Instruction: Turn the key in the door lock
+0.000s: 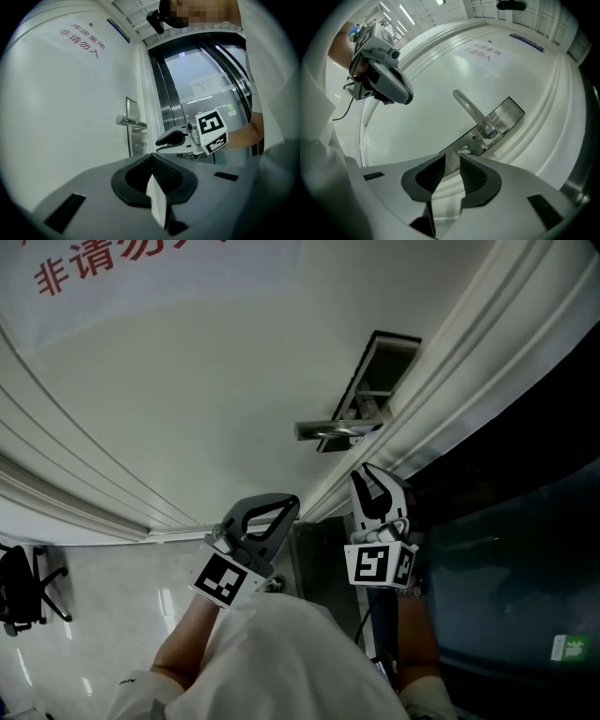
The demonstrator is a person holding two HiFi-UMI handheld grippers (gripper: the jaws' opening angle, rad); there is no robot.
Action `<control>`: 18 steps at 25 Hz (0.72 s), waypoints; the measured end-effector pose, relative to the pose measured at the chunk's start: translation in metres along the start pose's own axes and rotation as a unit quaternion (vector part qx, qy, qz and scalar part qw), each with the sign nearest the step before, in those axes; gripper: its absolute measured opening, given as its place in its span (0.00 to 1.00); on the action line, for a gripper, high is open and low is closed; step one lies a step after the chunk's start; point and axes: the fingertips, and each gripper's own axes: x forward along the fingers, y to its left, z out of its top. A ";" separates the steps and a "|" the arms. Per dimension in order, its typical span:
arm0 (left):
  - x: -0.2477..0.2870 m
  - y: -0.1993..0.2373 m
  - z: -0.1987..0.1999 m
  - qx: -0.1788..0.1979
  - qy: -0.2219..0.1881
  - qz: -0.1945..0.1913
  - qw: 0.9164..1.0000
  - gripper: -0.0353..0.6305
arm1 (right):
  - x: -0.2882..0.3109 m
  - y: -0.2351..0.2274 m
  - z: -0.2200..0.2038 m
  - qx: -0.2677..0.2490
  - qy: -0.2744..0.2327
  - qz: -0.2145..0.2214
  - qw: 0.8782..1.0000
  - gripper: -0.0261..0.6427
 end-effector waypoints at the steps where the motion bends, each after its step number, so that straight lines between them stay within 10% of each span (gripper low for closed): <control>1: 0.002 0.002 0.000 0.003 0.002 -0.002 1.000 0.06 | 0.005 -0.004 0.000 -0.022 0.006 -0.002 1.000 0.16; 10: 0.003 0.013 0.002 0.015 -0.004 0.000 1.000 0.06 | 0.035 -0.015 0.001 -0.205 0.032 -0.022 0.978 0.20; 18: -0.002 0.023 -0.008 -0.010 0.000 0.013 1.000 0.06 | 0.054 -0.020 0.004 -0.216 0.032 -0.030 0.975 0.20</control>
